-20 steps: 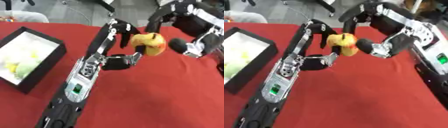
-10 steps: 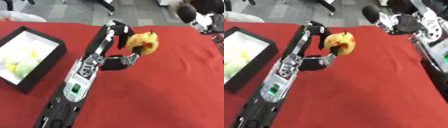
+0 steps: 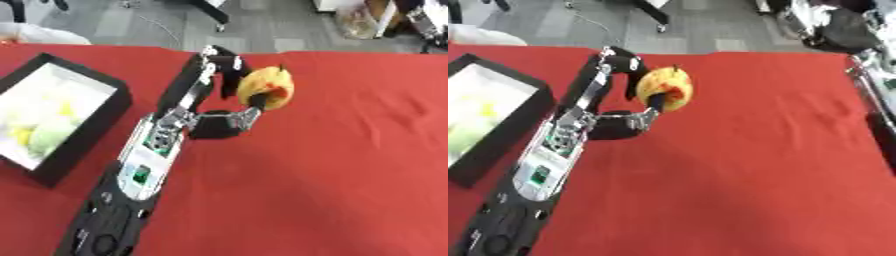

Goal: Pick up the objects with one hand, pass them to the other hand, and then place them into the box on the other side of the table.

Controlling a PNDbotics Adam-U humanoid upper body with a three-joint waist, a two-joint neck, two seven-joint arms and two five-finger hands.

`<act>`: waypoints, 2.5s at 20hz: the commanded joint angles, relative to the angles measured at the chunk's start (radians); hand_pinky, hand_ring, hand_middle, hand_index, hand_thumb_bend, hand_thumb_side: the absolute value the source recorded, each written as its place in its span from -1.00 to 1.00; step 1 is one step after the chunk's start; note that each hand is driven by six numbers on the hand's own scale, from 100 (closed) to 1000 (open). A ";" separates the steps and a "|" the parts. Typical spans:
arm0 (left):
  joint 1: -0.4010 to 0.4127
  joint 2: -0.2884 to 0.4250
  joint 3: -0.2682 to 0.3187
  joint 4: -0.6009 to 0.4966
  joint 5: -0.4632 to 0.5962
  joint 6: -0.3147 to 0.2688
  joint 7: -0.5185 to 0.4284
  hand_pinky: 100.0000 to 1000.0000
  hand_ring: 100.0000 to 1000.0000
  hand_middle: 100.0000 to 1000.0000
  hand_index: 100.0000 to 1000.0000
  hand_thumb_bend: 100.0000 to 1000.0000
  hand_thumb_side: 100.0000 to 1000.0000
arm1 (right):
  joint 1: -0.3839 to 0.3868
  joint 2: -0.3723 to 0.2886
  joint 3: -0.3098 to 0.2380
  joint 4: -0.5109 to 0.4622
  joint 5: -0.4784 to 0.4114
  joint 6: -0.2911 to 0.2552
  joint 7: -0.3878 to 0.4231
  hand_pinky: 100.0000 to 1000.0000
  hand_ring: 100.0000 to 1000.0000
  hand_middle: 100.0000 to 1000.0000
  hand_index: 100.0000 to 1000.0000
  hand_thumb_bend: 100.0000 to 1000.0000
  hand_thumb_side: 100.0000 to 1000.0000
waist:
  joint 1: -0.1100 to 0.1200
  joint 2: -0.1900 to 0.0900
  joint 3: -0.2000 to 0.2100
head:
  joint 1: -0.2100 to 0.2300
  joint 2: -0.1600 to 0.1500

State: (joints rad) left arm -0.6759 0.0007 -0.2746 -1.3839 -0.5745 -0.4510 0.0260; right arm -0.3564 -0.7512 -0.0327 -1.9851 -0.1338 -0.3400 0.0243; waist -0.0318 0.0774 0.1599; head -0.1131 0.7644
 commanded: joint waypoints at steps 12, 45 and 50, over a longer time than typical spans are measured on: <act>0.238 0.585 0.321 -0.079 -0.345 0.427 0.039 -0.51 -0.64 -0.58 -0.19 -1.00 -0.68 | 0.120 -0.056 -0.091 -0.015 0.062 -0.052 -0.040 0.49 0.74 0.72 0.76 -0.58 0.00 | 0.080 -0.058 -0.046 | 0.127 -0.005; 0.450 0.173 0.252 -0.457 0.363 0.317 0.007 -0.28 0.00 0.15 0.48 -0.24 0.22 | 0.137 0.235 0.038 -0.015 -0.045 -0.037 0.150 0.39 0.74 0.70 0.68 -0.87 -0.13 | 0.058 -0.044 -0.129 | 0.210 0.006; 0.463 0.175 0.245 -0.465 0.382 0.309 0.006 -0.28 -0.01 0.14 0.47 -0.26 0.20 | 0.141 0.256 0.037 -0.015 -0.046 -0.016 0.169 0.38 0.75 0.70 0.68 -0.93 -0.14 | 0.058 -0.032 -0.140 | 0.174 0.006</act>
State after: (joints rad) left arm -0.2047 0.1664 -0.0286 -1.8263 -0.2005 -0.1368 0.0320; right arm -0.2095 -0.4866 0.0086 -1.9855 -0.1741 -0.3602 0.1868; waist 0.0406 0.0395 0.0190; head 0.0694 0.7642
